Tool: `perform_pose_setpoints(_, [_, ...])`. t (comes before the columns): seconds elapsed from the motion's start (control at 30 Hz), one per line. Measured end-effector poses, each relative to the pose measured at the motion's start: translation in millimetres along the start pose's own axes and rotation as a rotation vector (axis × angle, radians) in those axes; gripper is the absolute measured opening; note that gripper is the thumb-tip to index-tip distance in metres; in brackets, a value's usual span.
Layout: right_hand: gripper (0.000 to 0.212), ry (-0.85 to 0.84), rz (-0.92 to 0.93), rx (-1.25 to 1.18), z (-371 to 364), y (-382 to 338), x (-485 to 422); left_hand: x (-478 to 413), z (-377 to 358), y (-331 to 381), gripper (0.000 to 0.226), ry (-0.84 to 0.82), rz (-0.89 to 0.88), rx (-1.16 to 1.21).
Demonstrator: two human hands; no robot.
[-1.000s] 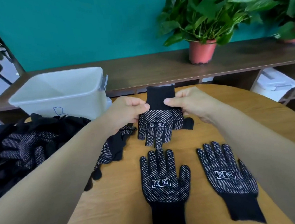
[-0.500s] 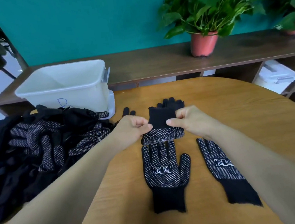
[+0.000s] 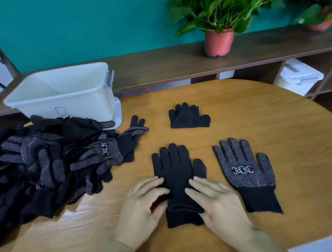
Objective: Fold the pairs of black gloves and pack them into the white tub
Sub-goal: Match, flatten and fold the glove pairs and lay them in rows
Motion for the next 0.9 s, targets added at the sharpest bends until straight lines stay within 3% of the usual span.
perform_pose_setpoints(0.13, [0.071, 0.027, 0.040, 0.024, -1.6, 3.0, -0.1, -4.7, 0.7, 1.0, 0.020, 0.069, -0.096, -0.095])
perform_pose_setpoints(0.27, [0.033, 0.180, 0.149, 0.069, -1.0, -3.7, 4.8, -2.1, -0.9, 5.9, 0.021, 0.088, -0.111, -0.127])
perform_pose_setpoints(0.37, [0.035, 0.228, 0.175, 0.131, -8.6, -6.5, 11.3, 0.3, -3.0, 5.9, 0.018, 0.092, -0.117, -0.136])
perform_pose_setpoints(0.47, [0.032, 0.287, 0.196, 0.163, -9.0, -7.5, 10.2, 0.2, -4.3, 5.5, 0.036, 0.099, -0.081, -0.099])
perform_pose_setpoints(0.9, [0.026, 0.320, 0.279, 0.185, -11.9, -12.2, 9.9, 0.5, -4.9, 2.4, 0.034, 0.082, -0.045, -0.024])
Point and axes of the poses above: each hand's wrist, its own x-axis away from the middle knuckle, its own z-axis out of the back of the hand, y = z × x, the point moved 3 cm from there along -x, towards the middle knuckle
